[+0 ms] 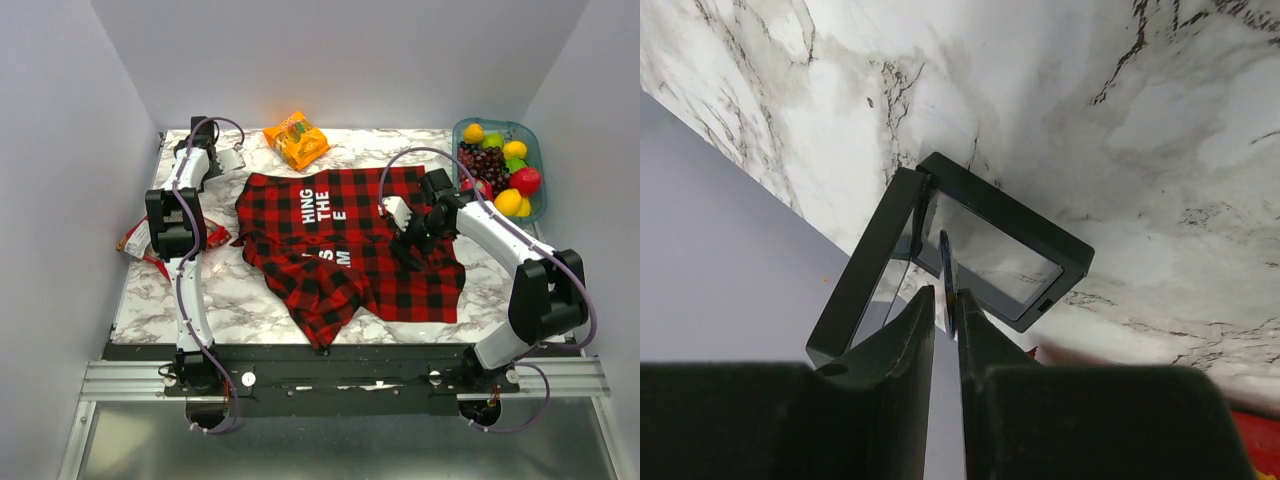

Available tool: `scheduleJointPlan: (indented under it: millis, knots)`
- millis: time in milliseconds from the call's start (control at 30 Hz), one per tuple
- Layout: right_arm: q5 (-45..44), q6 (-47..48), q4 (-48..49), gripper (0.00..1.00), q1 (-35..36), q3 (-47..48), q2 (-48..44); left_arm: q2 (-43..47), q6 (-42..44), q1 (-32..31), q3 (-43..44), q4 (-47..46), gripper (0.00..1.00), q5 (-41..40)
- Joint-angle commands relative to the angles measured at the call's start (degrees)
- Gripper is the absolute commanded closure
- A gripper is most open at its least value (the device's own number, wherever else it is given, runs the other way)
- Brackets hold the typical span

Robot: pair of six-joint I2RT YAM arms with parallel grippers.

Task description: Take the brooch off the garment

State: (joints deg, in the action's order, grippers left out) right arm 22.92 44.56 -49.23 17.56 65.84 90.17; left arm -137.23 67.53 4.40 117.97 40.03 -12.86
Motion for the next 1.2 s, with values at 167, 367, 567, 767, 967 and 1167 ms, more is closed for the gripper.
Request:
scheduleJointPlan:
  millis: [167, 367, 567, 767, 967, 1167]
  knots:
    - [2.04, 0.18, -1.04, 0.0, 0.02, 3.06, 1.41, 2.31, -4.5, 0.25, -0.2, 2.42, 0.67, 1.0]
    - [2.39, 0.53, -0.95, 0.0, 0.02, 2.45, 0.97, 4.6, -8.37, -0.01, -0.46, 5.93, 0.64, 3.45]
    - [3.36, 0.36, -0.25, 0.0, 0.02, 2.36, 0.62, 8.2, -14.87, -0.89, 0.23, 9.8, 0.61, 7.75]
    - [1.17, 0.09, -1.04, 0.0, 0.02, 6.31, -0.87, 14.87, -26.19, -1.94, 0.78, 15.78, 0.56, 19.52]
    - [-2.51, -0.94, 10.71, 0.0, -0.07, 9.56, -6.85, 27.09, -38.58, -2.12, -6.15, 12.18, 0.55, 38.15]
    - [-12.42, -26.5, 17.34, 0.0, -0.07, 27.81, 3.94, 36.59, -61.8, -4.14, -17.77, -1.71, 0.34, 52.58]
